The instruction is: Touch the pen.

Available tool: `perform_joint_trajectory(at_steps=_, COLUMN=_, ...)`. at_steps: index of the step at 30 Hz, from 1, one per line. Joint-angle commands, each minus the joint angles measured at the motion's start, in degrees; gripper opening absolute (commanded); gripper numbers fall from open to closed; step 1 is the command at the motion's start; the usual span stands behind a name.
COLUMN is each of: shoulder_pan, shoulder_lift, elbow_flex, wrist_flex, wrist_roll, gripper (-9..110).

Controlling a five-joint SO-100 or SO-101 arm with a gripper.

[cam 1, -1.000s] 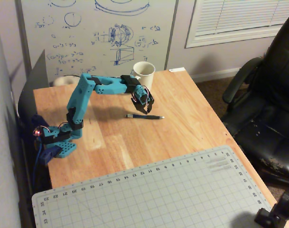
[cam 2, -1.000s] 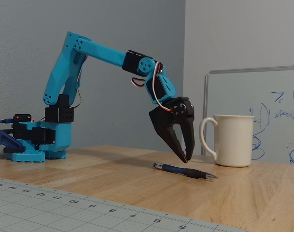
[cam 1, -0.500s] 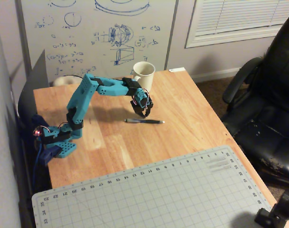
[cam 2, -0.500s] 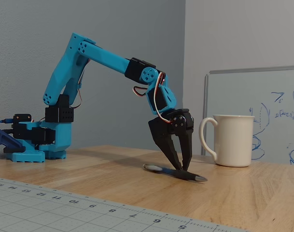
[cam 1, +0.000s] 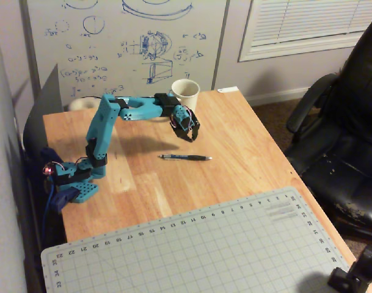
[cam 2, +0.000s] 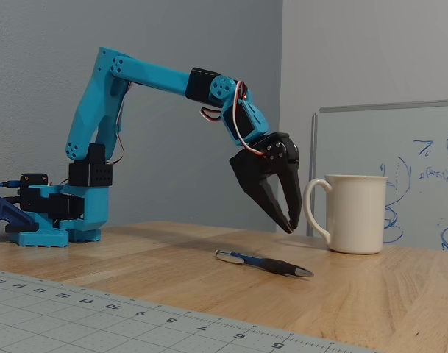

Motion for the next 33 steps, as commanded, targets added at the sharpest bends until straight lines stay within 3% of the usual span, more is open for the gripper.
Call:
perform_joint_trajectory(at_steps=1, shoulder_pan=3.16, shoulder_lift=4.57, elbow_flex=-5.36, wrist_flex=1.93, wrist_roll=-0.44, gripper=1)
perform_joint_trajectory(at_steps=33, shoulder_pan=3.6, shoulder_lift=-4.57, elbow_flex=-5.45, wrist_flex=2.11, wrist_roll=-0.53, gripper=1)
